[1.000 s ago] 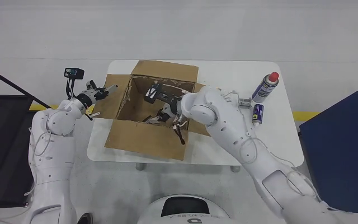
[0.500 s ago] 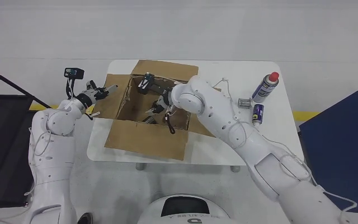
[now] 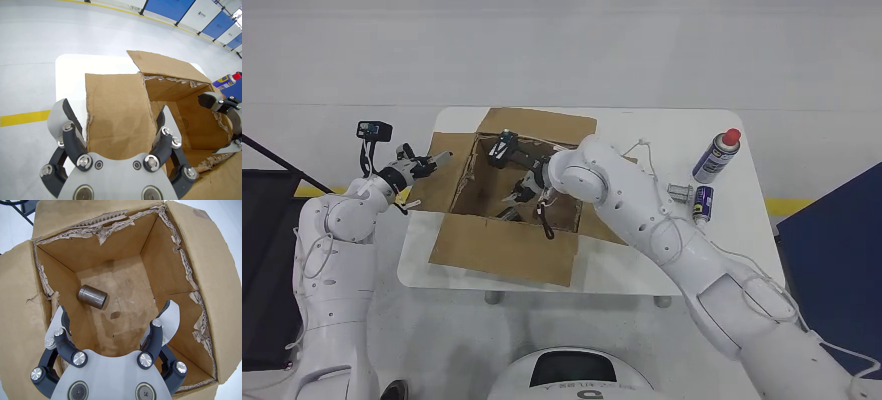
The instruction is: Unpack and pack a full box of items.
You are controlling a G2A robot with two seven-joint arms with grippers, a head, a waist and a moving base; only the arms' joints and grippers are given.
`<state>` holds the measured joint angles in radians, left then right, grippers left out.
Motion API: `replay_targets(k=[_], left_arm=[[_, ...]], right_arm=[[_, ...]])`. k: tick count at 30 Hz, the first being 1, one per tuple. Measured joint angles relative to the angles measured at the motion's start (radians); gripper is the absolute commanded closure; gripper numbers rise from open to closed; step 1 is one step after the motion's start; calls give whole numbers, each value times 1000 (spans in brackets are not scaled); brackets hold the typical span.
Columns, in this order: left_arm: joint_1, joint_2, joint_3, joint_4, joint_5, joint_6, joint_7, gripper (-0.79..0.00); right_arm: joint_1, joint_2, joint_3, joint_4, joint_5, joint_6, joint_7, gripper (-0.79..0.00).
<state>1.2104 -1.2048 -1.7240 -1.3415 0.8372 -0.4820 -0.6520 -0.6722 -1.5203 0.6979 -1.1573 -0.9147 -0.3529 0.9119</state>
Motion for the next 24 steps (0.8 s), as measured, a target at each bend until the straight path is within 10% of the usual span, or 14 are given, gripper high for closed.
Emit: replay_targets(k=[8,24], left_arm=[[0,0,0,0,0,0,0,-785],[0,0,0,0,0,0,0,-785]], right_arm=[[38,-22,-23,105,60,-34,15,-785],[194,-225,-211,624,249,-175,-94,-785]])
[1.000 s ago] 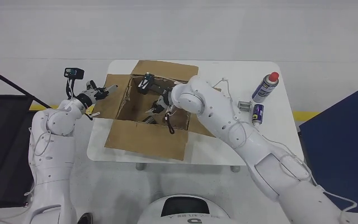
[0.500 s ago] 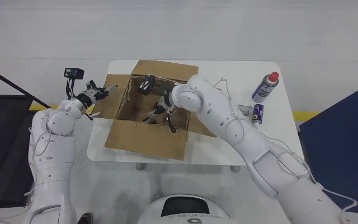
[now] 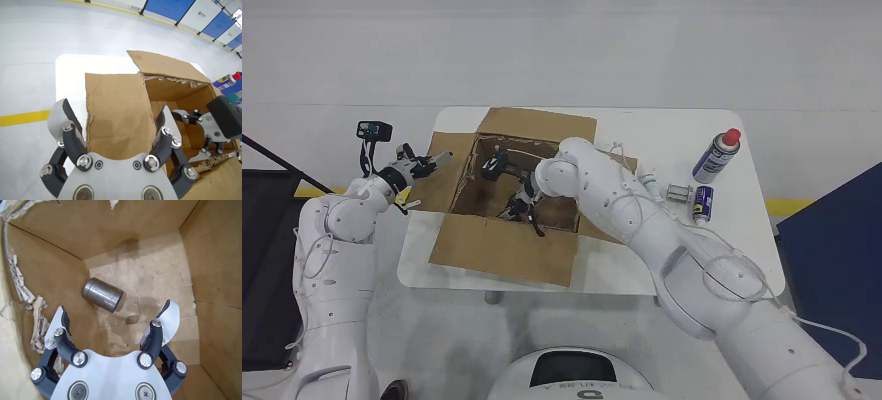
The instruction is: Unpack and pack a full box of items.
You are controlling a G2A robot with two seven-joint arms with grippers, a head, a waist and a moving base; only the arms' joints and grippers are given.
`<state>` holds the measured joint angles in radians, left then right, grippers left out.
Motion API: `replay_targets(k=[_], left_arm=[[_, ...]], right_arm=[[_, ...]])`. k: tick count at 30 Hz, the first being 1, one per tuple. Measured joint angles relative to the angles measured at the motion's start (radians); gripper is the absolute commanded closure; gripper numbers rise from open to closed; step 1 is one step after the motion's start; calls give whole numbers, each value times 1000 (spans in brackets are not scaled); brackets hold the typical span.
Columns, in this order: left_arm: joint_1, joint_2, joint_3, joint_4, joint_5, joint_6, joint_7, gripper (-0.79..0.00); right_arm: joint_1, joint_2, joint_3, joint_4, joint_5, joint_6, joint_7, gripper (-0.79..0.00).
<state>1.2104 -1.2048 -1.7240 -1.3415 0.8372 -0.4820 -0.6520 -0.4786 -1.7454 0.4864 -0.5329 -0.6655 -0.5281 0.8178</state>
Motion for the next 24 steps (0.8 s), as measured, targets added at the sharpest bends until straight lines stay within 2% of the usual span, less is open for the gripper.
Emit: replay_targets(k=[7,12,19,22,24], left_arm=[[0,0,0,0,0,0,0,-785],[0,0,0,0,0,0,0,-785],[0,0,0,0,0,0,0,-785],[0,0,0,0,0,0,0,-785],[0,0,0,0,0,0,0,-785]], right_arm=[[26,-80,-48,139,-5,-44,-42,-757],[43,-121,-66,218,-21,-78,-80,-668],[60,-163,-71,293,-21,-75,-79,-616],[65,-172,-70,312,-20,-70,-73,-643],[65,-172,-70,313,-20,-70,-73,-616]])
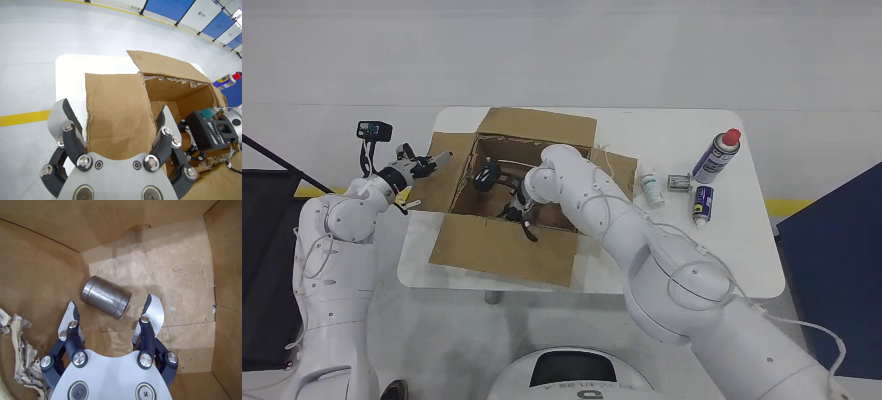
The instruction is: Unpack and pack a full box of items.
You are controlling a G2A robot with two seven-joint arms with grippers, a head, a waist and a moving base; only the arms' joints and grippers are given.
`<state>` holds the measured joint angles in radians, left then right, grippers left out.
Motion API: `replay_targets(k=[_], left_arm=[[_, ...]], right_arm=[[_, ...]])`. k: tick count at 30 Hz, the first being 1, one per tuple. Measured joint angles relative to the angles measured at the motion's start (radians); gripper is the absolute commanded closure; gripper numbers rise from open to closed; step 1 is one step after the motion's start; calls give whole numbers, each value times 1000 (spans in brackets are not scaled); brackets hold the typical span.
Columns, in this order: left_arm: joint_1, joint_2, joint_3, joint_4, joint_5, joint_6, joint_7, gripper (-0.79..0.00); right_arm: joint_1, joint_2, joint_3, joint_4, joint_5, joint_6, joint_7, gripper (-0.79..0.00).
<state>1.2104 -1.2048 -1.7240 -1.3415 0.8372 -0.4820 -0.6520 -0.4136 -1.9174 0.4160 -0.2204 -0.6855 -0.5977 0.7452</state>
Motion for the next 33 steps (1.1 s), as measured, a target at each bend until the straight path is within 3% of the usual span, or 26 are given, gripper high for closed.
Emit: replay_targets(k=[2,4,17,25,33], left_arm=[[0,0,0,0,0,0,0,-785],[0,0,0,0,0,0,0,-785],[0,0,0,0,0,0,0,-785],[0,0,0,0,0,0,0,-785],[0,0,0,0,0,0,0,-785]], right_arm=[[-1,-2,-3,1,-3,3,3,-646],[-3,-13,-12,-1,-20,13,37,-785],[14,-26,-4,2,-5,-31,33,-785],[-24,-8,12,-40,13,-102,44,-785],[-49,6,11,-93,-22,-17,71,-785]])
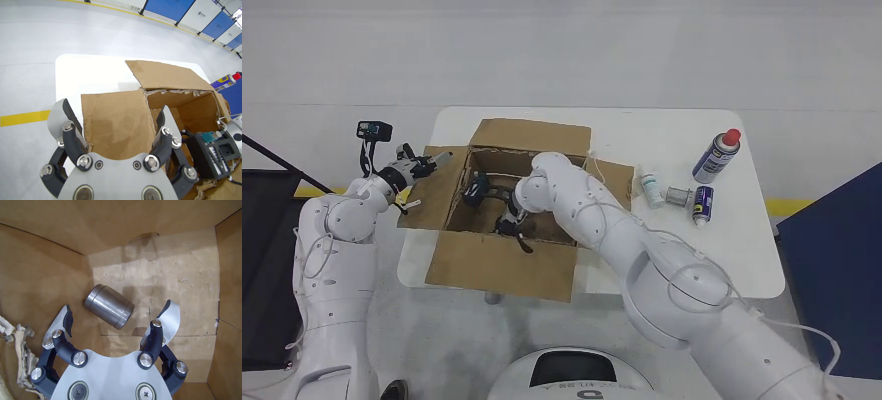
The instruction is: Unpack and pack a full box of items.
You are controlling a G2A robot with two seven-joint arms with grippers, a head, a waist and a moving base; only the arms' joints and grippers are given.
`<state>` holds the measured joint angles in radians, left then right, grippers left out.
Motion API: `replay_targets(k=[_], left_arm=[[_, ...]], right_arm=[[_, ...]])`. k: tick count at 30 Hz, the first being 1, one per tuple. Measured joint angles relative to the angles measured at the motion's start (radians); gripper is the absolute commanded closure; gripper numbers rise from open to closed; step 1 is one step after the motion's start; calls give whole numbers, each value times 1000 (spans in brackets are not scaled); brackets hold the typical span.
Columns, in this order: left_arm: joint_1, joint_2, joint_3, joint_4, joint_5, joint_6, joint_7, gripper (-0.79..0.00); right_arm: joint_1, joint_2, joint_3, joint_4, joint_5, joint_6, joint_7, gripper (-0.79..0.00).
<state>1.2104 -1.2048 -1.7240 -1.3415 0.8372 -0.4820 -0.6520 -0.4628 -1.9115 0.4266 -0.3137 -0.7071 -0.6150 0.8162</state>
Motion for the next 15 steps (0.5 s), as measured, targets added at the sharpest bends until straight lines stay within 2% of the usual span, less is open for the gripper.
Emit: replay_targets(k=[8,11,15], left_arm=[[0,0,0,0,0,0,0,-785],[0,0,0,0,0,0,0,-785],[0,0,0,0,0,0,0,-785]], right_arm=[[-27,-3,-10,-6,-46,123,15,-785],[-30,-5,-9,-2,-49,131,21,-711],[-32,-11,-11,2,-66,174,15,-385]])
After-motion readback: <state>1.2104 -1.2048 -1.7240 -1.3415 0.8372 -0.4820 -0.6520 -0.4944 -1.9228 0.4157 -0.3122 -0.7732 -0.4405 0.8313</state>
